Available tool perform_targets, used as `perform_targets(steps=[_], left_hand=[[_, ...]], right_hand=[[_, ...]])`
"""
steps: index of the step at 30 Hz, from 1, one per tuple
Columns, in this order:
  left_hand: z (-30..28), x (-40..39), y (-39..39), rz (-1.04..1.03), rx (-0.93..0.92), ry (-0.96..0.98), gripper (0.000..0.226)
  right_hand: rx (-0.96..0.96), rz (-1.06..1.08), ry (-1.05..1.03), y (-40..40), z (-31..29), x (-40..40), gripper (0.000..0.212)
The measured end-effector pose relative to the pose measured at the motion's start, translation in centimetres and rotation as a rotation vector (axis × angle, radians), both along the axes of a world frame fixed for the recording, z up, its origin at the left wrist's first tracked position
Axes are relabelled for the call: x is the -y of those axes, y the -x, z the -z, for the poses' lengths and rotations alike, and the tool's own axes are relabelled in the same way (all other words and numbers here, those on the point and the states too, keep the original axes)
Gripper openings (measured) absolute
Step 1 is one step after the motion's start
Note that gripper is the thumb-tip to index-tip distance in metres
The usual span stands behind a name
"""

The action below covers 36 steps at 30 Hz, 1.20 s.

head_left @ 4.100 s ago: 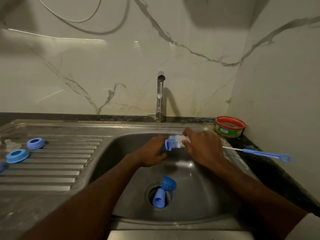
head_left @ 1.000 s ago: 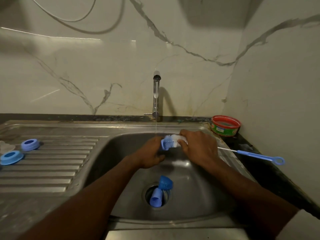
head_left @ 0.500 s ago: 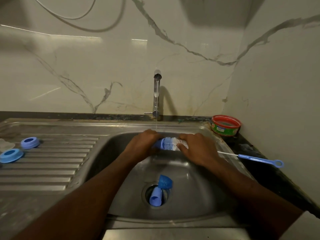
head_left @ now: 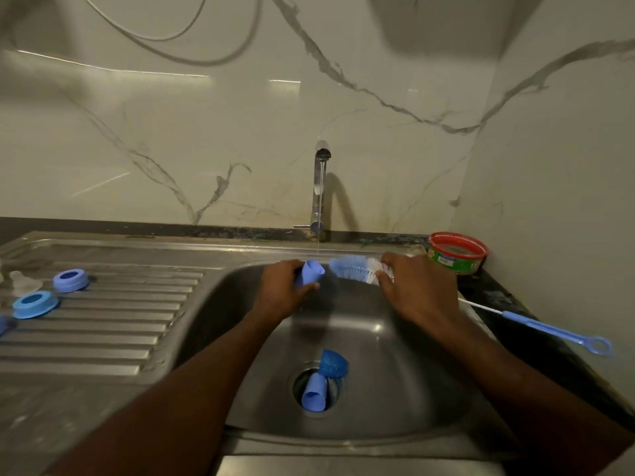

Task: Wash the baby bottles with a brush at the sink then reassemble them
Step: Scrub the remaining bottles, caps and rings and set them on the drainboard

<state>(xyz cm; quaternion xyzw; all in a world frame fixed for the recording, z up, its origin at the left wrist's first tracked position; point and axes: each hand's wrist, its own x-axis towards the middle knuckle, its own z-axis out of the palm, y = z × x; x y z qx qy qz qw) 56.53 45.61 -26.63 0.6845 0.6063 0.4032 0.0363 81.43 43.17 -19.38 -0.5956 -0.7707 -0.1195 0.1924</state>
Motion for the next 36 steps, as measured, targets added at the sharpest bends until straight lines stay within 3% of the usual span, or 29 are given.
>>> perform_targets(steps=[8,13,18,21,25,28,32,36], left_hand=[[1.6,-0.8,-1.1,-0.058,0.219,0.131,0.049],[0.1,-0.6,-1.7,0.000,0.283,-0.005,0.046],[1.8,-0.8,-1.3,-0.042,0.158,0.193,0.039],[1.6,-1.4,-1.1,-0.051,0.252,0.083,0.036],[2.0,-1.0,-0.6,-0.044,0.164,0.185,0.039],[1.4,-1.1,-1.0,-0.031,0.246,0.091,0.035],[1.6,-0.7,-1.4,-0.039,0.151,0.218,0.035],[1.0,-1.1,-1.3,-0.050,0.240,0.126,0.037]], right_hand=[[0.109,-0.052,0.410,-0.2,1.8,-0.4,0.025],[0.257,-0.037,0.440,-0.4,1.8,-0.3,0.030],[0.241,-0.037,0.481,-0.3,2.1,-0.1,0.030],[0.242,-0.051,0.480,-0.3,2.0,-0.2,0.031],[0.270,-0.052,0.485,-0.3,2.1,0.1,0.034],[0.279,-0.048,0.482,-0.4,2.0,0.0,0.034],[0.234,-0.051,0.484,-0.3,2.3,0.0,0.033],[0.234,-0.060,0.483,-0.4,2.1,0.0,0.033]])
